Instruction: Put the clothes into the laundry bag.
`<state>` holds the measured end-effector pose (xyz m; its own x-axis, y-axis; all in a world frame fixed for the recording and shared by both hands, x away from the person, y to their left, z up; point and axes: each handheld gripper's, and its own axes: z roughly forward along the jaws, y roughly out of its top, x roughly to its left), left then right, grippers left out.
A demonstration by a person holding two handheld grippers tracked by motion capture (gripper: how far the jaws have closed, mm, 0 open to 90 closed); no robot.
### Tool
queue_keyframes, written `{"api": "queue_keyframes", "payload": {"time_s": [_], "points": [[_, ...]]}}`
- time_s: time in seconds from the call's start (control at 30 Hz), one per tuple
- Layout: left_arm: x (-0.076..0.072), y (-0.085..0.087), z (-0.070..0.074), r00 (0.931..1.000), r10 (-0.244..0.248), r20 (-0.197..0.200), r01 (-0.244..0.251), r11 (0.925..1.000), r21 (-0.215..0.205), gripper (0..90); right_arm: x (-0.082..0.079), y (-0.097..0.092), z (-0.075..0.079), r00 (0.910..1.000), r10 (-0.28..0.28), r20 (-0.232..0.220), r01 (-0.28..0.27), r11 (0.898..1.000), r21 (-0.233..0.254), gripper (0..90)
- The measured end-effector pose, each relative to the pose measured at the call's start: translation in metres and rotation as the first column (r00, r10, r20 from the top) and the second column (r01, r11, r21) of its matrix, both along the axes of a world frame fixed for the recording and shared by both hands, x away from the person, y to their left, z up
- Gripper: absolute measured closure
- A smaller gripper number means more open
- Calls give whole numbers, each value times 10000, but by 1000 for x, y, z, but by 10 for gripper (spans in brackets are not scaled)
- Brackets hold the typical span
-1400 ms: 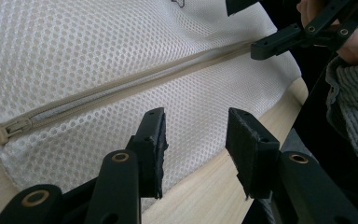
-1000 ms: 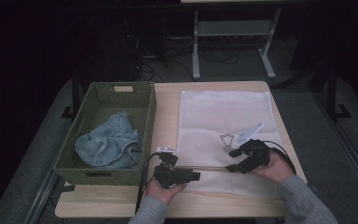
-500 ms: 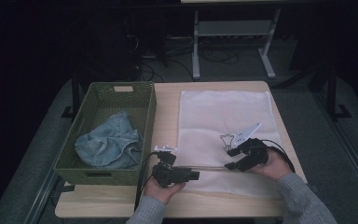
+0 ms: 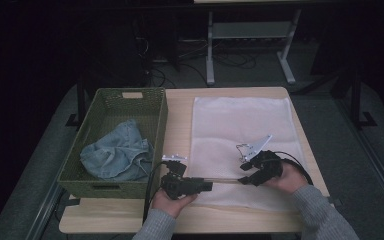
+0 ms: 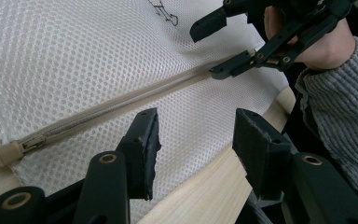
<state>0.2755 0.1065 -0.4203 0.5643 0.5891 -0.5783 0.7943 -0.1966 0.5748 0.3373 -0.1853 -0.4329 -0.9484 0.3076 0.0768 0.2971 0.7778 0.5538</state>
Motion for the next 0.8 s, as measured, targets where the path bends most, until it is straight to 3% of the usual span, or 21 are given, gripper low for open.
{"api": "queue_keyframes", "payload": {"time_s": [0.17, 0.53, 0.8], "points": [[1, 0, 1, 10000, -47, -35, 47, 10000, 63, 497, 1, 2, -4, 9999, 110, 120, -109, 9999, -113, 517], [2, -4, 4, 9998, -196, -37, 196, 9998, 37, 493, 2, 10, -16, 9984, 283, 498, -237, 9957, -901, 677], [2, -4, 5, 9997, -243, -43, 243, 9997, -93, 491, 2, 10, -18, 9990, 166, 414, -130, 9961, -876, 785]]}}
